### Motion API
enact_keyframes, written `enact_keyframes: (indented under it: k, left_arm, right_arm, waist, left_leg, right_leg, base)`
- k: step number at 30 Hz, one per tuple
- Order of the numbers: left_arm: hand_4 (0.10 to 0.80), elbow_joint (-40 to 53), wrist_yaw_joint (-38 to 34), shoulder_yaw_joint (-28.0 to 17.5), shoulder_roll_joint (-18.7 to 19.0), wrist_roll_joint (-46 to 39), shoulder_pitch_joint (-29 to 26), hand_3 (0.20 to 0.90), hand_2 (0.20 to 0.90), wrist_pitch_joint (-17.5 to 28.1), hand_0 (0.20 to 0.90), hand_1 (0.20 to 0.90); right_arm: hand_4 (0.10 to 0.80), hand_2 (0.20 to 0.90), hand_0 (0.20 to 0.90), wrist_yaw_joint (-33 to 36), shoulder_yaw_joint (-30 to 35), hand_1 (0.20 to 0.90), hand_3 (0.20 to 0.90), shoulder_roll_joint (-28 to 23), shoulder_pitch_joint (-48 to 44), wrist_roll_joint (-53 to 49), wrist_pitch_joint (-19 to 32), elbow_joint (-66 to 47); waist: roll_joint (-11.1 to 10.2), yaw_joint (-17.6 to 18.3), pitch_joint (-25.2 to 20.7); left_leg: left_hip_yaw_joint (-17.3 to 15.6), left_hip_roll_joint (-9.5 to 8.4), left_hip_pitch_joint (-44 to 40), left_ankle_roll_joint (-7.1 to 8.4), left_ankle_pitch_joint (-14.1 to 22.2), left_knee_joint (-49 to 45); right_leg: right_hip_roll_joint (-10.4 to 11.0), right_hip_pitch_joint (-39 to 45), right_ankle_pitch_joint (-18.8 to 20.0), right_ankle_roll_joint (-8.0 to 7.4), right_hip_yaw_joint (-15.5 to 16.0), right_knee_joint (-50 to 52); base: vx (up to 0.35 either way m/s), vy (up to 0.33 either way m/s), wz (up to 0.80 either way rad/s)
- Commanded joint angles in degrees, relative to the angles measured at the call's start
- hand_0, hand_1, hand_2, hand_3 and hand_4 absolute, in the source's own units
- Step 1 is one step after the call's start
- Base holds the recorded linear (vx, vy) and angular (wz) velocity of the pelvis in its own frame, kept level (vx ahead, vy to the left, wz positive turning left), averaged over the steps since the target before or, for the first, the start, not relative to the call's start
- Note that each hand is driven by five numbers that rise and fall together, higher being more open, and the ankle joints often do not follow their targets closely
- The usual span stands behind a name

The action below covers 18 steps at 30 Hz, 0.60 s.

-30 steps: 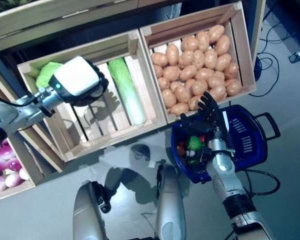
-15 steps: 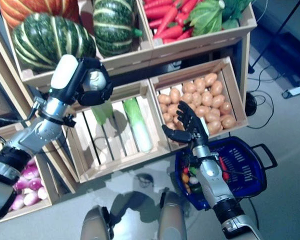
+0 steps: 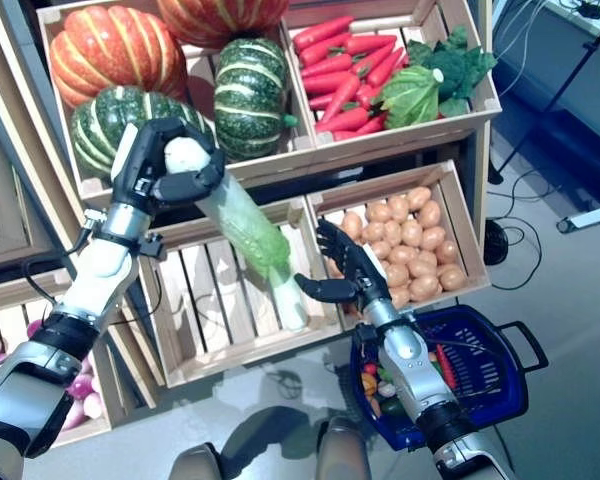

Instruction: Put vegetables into the basket

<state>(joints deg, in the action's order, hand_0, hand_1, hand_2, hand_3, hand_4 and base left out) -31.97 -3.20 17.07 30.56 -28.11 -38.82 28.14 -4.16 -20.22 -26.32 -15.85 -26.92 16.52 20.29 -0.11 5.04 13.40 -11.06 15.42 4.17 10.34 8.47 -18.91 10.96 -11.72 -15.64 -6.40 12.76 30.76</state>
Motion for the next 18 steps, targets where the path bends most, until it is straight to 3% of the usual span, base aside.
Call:
enact_keyframes:
  k: [1,5,11,18]
  left_arm:
    - [0.400,5.48,0.19,-4.47,-0.92,-5.12,-0.53,0.300,0.300,2.16,0.300,0.300]
    - [0.400,6.18,0.42,-4.43,-2.24,-5.12,-0.03,0.300,0.300,0.54,0.300,0.300]
    - [0.400,7.13,0.08,-3.47,-2.86,-4.08,0.18,0.300,0.300,-0.79,0.300,0.300]
    - [0.400,7.84,-1.50,-1.59,-3.91,0.40,0.07,0.300,0.300,-2.67,0.300,0.300]
  right_arm:
    - [0.800,0.900,0.900,-8.43,-0.63,0.900,0.900,1.43,-7.20,-1.02,0.16,-3.25]
    - [0.800,0.900,0.900,-12.44,-1.82,0.900,0.900,-0.61,-9.74,-2.77,-7.30,-5.50]
    - [0.800,0.900,0.900,-11.92,-2.30,0.900,0.900,-1.71,-13.34,-2.87,-12.12,-8.53]
    - [0.800,0.900,0.900,-2.03,-1.17,0.900,0.900,-2.80,-19.10,6.59,-16.59,-13.86]
  waist:
    - [-0.52,-0.29,-9.06]
    - [-0.93,-0.33,-10.24]
    - [-1.20,-0.24,-10.65]
    - [-1.43,-0.16,-11.25]
  left_leg:
    - [-2.30,-4.73,-2.26,-5.19,-4.03,6.27]
    - [-2.83,-5.95,-4.71,-5.14,-5.21,9.91]
    - [-3.20,-6.83,-6.24,-5.47,-5.36,11.31]
    - [-3.10,-8.03,-8.30,-6.05,-5.50,13.65]
  right_leg:
    - [-1.83,8.08,8.12,0.15,-0.96,-15.37]
    - [-3.24,10.69,9.38,0.12,-0.95,-19.29]
    - [-4.03,12.06,10.14,0.22,-1.48,-20.86]
    - [-4.97,13.63,10.70,0.20,-2.58,-22.65]
  base:
    - [0.084,0.030,-0.03]
    - [0.043,0.012,-0.04]
    - [0.013,0.004,-0.02]
    - [0.038,0.018,-0.04]
